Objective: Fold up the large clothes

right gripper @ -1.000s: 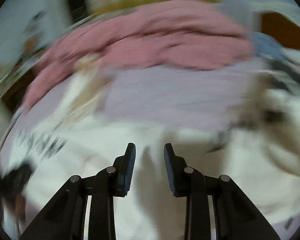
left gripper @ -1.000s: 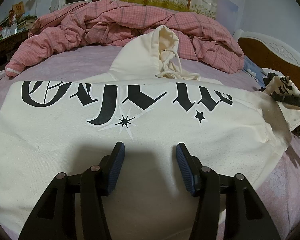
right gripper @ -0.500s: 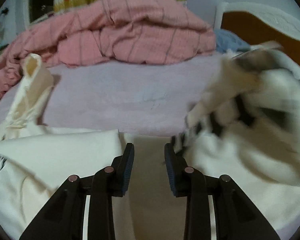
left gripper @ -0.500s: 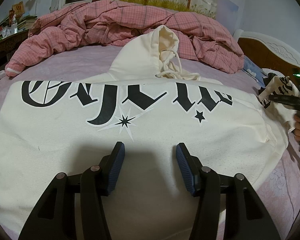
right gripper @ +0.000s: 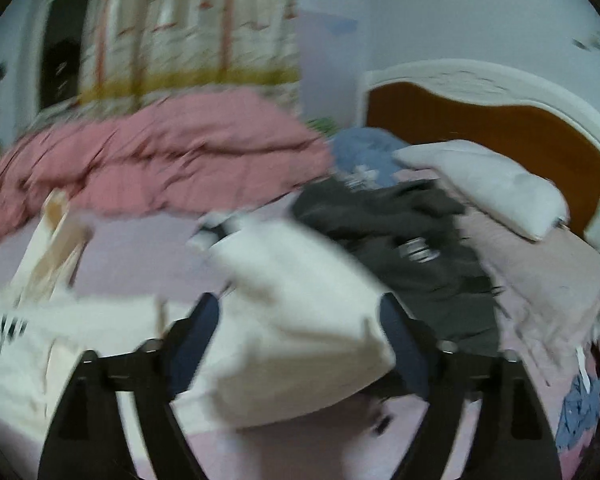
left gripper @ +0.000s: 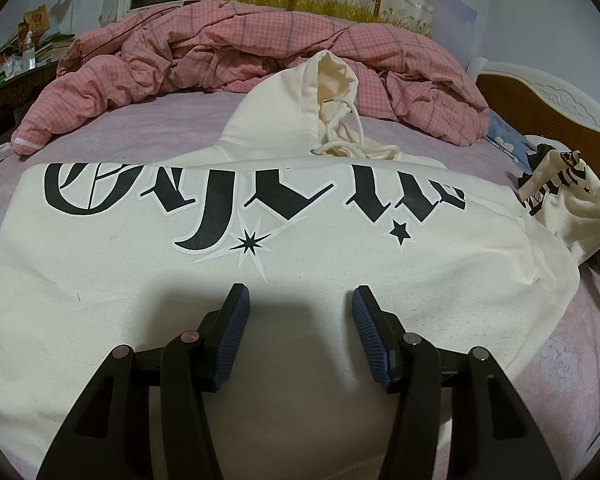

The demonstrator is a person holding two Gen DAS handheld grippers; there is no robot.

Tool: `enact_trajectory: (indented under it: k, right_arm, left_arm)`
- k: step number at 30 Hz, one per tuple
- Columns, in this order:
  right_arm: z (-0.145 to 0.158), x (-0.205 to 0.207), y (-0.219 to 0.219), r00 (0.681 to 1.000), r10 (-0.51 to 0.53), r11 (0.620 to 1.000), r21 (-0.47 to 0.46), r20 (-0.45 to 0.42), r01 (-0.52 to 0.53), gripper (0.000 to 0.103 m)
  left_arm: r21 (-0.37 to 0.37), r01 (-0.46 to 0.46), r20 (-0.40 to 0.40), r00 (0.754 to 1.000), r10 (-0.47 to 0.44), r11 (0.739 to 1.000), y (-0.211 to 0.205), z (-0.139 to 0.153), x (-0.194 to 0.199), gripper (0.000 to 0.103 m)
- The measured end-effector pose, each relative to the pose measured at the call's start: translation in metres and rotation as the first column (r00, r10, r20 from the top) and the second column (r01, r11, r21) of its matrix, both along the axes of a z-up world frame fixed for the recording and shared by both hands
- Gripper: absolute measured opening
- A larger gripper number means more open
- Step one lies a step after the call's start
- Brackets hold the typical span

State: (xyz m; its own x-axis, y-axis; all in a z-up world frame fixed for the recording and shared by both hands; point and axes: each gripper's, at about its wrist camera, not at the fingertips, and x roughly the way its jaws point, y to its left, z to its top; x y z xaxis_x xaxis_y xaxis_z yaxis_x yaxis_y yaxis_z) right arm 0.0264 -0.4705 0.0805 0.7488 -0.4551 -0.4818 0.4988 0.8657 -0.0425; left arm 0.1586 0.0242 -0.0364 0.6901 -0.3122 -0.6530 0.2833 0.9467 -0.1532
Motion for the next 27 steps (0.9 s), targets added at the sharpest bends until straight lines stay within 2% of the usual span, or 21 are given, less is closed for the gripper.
enact_trajectory:
  k: [3, 7, 9, 10, 11, 12, 13, 14, 16, 18, 21, 24, 27]
  right_arm:
    - [0.004, 0.002, -0.030, 0.998, -0.062, 0.998, 0.033, -0.006, 0.063, 0.085]
    - [-0.010, 0.019, -0.064, 0.997, -0.071, 0.983, 0.170, -0.024, 0.074, 0.085]
    - [-0.021, 0.030, -0.079, 0.999, -0.029, 0.964, 0.265, -0.036, 0.037, 0.081]
    - [-0.027, 0.037, -0.084, 0.999, 0.002, 0.950, 0.313, -0.045, 0.012, 0.059]
    - [-0.032, 0.042, -0.086, 0.998, 0.020, 0.934, 0.358, -0.059, 0.002, 0.030]
    - [-0.035, 0.044, -0.084, 0.998, 0.025, 0.919, 0.395, -0.055, -0.001, 0.020]
    - [-0.033, 0.043, -0.080, 0.998, 0.060, 0.909, 0.414, -0.024, -0.045, 0.012]
    - [-0.028, 0.041, -0.068, 0.991, 0.130, 0.902, 0.413, 0.017, -0.125, 0.010]
    - [-0.018, 0.037, -0.040, 0.976, 0.212, 0.906, 0.366, 0.045, -0.214, 0.010]
    - [-0.009, 0.033, -0.004, 0.948, 0.312, 0.889, 0.331, 0.065, -0.316, 0.009]
    - [0.003, 0.029, 0.069, 0.887, 0.458, 0.850, 0.266, 0.057, -0.456, 0.009]
    - [0.004, 0.025, 0.138, 0.804, 0.585, 0.767, 0.247, 0.106, -0.591, 0.009]
    - [-0.016, 0.033, 0.194, 0.737, 0.670, 0.694, 0.275, 0.092, -0.665, 0.009]
  left_arm:
    - [-0.001, 0.000, 0.000, 1.000, 0.000, 1.000, 0.000, 0.000, 0.000, 0.053]
    - [0.000, 0.000, 0.000, 1.000, 0.000, 1.000, 0.000, 0.000, 0.000, 0.053]
    - [0.000, 0.000, 0.000, 1.000, 0.000, 1.000, 0.000, 0.000, 0.000, 0.053]
    - [0.000, 0.000, -0.001, 1.000, 0.000, 1.000, 0.000, 0.000, 0.000, 0.053]
    - [0.000, 0.000, -0.001, 1.000, 0.000, 1.000, 0.000, 0.000, 0.000, 0.053]
    - [0.000, 0.000, -0.001, 1.000, 0.000, 1.000, 0.000, 0.000, 0.000, 0.053]
    - [0.000, 0.000, 0.000, 1.000, 0.000, 1.000, 0.000, 0.000, 0.000, 0.053]
    - [0.000, 0.000, -0.001, 1.000, 0.000, 1.000, -0.001, 0.000, 0.000, 0.053]
    - [0.000, 0.000, 0.000, 1.000, 0.000, 1.000, 0.000, 0.000, 0.000, 0.053]
    - [-0.001, 0.000, 0.001, 1.000, 0.000, 1.000, 0.000, 0.000, 0.000, 0.053]
    - [0.000, 0.000, 0.003, 1.000, 0.000, 1.000, 0.000, 0.000, 0.000, 0.053]
    - [-0.001, 0.000, 0.003, 1.000, 0.000, 1.000, 0.000, 0.000, 0.000, 0.053]
    - [-0.003, 0.000, 0.004, 1.000, 0.000, 1.000, 0.001, 0.001, 0.000, 0.053]
